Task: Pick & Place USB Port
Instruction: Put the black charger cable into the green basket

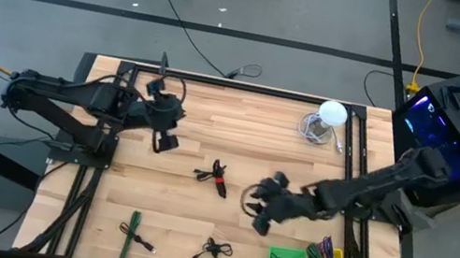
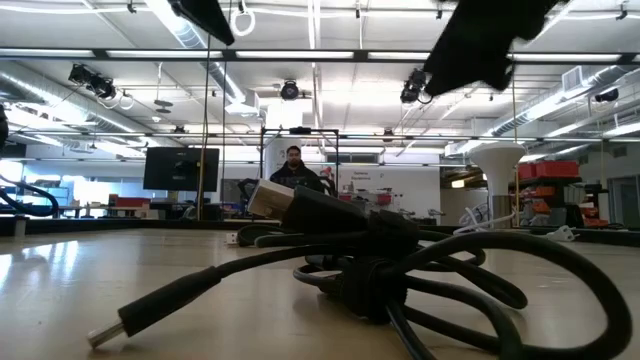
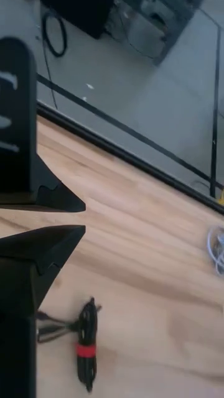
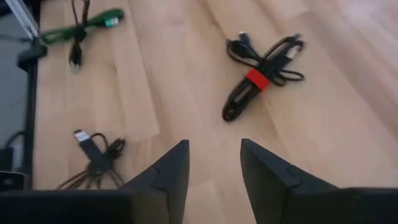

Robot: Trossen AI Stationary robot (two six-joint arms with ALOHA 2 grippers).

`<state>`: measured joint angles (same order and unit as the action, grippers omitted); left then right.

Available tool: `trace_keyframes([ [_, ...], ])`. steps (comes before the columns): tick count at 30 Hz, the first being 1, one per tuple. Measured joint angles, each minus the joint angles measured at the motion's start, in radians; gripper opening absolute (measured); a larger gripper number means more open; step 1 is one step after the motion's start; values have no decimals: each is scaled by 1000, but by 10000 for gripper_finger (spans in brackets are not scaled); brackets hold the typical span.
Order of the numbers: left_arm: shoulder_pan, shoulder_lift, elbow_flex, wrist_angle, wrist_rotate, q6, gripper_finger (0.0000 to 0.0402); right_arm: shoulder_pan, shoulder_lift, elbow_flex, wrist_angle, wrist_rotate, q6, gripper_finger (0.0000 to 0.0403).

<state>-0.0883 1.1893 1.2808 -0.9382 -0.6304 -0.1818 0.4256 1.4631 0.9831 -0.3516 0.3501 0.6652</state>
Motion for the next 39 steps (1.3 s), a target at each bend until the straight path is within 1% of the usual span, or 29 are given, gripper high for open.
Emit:
trace_keyframes([
  [3, -1, -33, -1, -55, -23, -36, 48, -65, 90, 0, 163, -100, -116, 146],
  [5, -1, -54, -2, -56, -26, -45, 48, -101, 141, 0, 220, -133, -159, 147],
  [7, -1, -73, -25, -59, -27, -49, 48, -134, 188, 0, 251, -142, -175, 147],
  [10, -1, -119, -91, -55, -26, -76, 48, -177, 243, -1, 295, -162, -181, 147],
  [12, -4, -146, -141, 5, -15, -100, 48, -200, 257, -1, 303, -185, -186, 147],
  [14, -11, -176, -208, 31, -6, -101, 48, -219, 272, 1, 345, -199, -193, 147],
  [16, -13, -196, -270, 103, 0, -102, 48, -237, 276, -1, 338, -205, -195, 147],
  [18, -12, -221, -332, 131, 11, -110, 48, -250, 289, 1, 380, -212, -196, 147],
  [20, -12, -234, -383, 213, 33, -124, 48, -259, 289, 0, 373, -214, -206, 147],
  [22, -12, -242, -448, 325, 67, -121, 48, -269, 289, 0, 373, -239, -225, 147],
  [23, -12, -243, -481, 415, 97, -99, 48, -270, 284, 0, 361, -251, -236, 147],
  [25, -9, -233, -547, 610, 196, -34, 48, -273, 276, -1, 368, -259, -257, 147],
  [27, 0, -179, -595, 743, 270, 1, 48, -275, 269, 2, 383, -257, -276, 147],
  [28, 5, -147, -607, 783, 290, 7, 48, -279, 265, 1, 383, -257, -283, 147],
  [30, 16, -68, -621, 785, 294, -3, 48, -284, 265, 1, 395, -255, -286, 147],
  [35, 40, 172, -599, 893, 331, -31, 48, -288, 254, 1, 400, -259, -312, 147],
  [39, 60, 302, -554, 901, 319, -29, 50, -287, 250, 0, 393, -265, -318, 147],
])
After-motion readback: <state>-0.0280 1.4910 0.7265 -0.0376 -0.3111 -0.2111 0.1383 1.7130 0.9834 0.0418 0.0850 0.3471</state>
